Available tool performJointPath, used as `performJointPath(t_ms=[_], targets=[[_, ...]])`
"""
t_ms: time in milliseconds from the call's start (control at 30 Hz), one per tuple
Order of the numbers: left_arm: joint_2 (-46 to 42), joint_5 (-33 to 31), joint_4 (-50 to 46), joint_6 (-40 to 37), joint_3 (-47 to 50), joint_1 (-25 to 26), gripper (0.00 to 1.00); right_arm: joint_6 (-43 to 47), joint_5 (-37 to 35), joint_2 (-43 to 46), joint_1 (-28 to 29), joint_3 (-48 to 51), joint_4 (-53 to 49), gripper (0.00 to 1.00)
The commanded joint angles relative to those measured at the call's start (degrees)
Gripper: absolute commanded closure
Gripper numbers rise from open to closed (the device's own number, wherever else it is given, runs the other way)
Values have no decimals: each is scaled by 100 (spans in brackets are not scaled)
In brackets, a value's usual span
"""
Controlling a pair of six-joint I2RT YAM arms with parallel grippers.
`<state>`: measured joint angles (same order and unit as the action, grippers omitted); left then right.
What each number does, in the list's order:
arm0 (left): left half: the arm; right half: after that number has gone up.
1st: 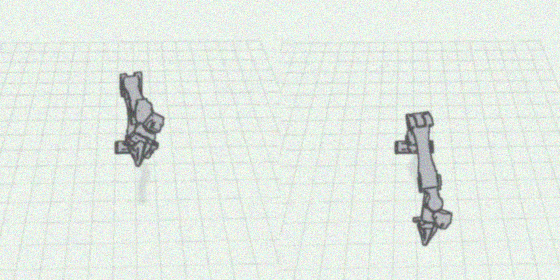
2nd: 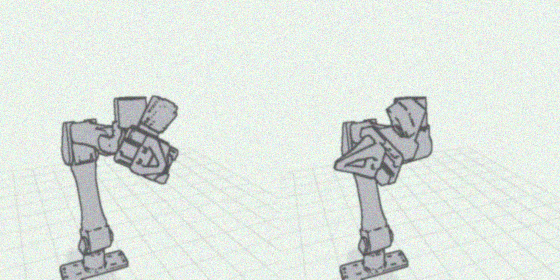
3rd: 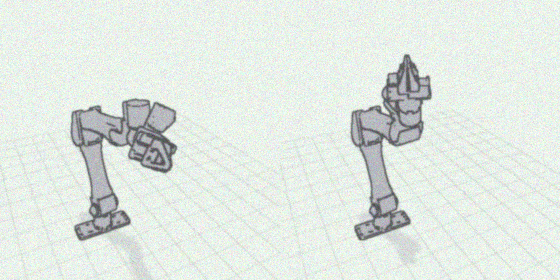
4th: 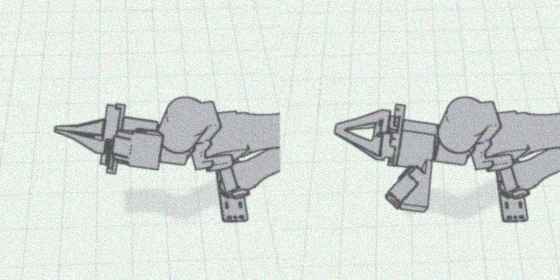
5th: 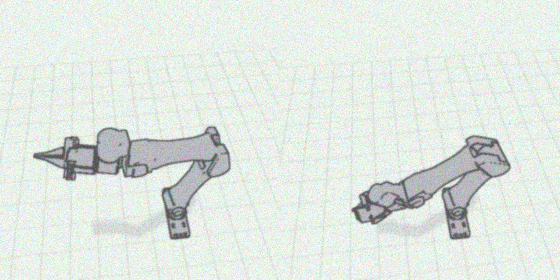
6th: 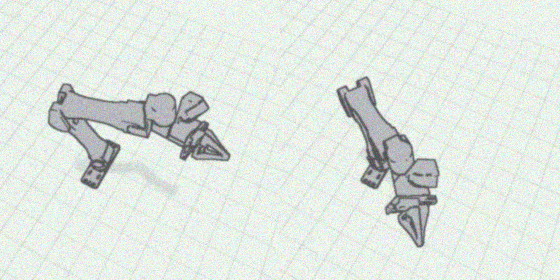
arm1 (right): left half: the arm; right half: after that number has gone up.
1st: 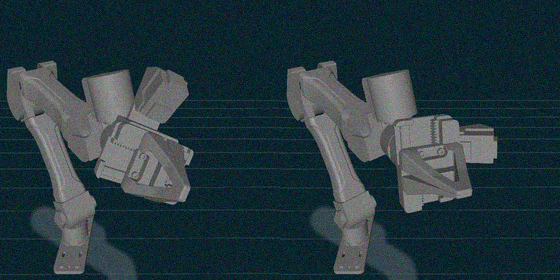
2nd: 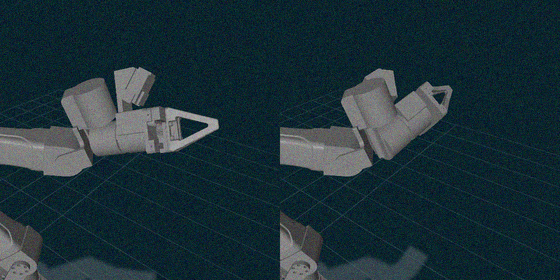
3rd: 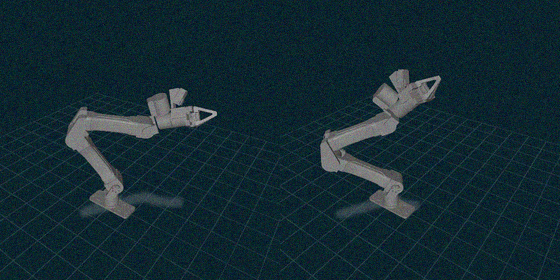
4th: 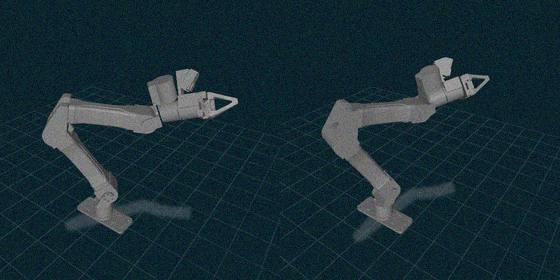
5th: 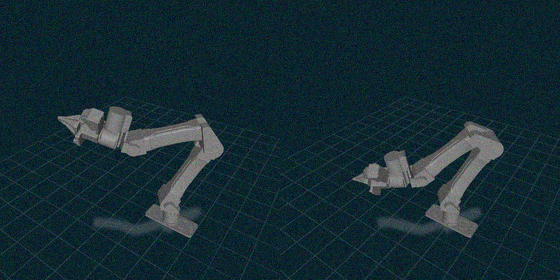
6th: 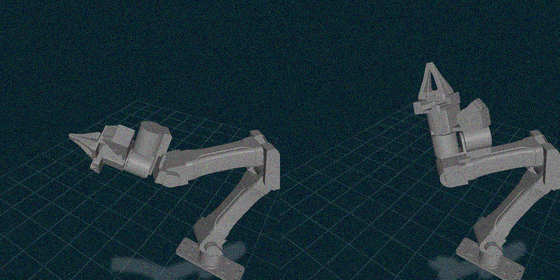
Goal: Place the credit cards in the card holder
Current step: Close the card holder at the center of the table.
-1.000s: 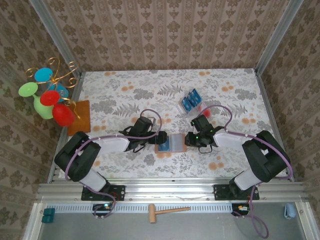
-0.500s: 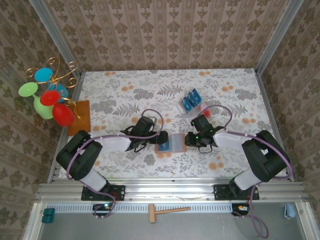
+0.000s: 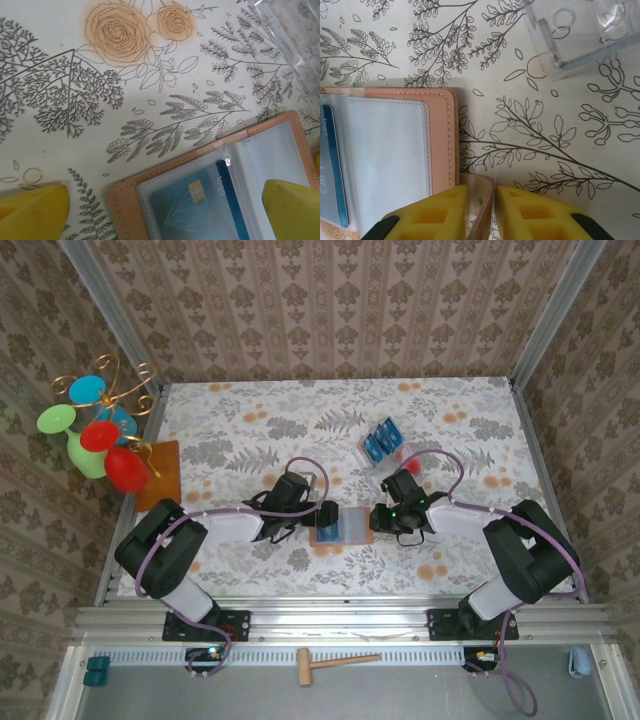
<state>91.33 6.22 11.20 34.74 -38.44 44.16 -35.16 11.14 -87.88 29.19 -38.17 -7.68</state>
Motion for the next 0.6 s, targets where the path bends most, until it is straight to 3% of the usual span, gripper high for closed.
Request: performJointPath(t_ms=[0, 567], targets=[[278, 911, 471, 107, -94, 146, 0, -61, 183, -327, 157, 29, 75, 78], [13, 960, 453, 287, -6, 233, 0, -87, 178, -354, 175, 47, 134, 79]])
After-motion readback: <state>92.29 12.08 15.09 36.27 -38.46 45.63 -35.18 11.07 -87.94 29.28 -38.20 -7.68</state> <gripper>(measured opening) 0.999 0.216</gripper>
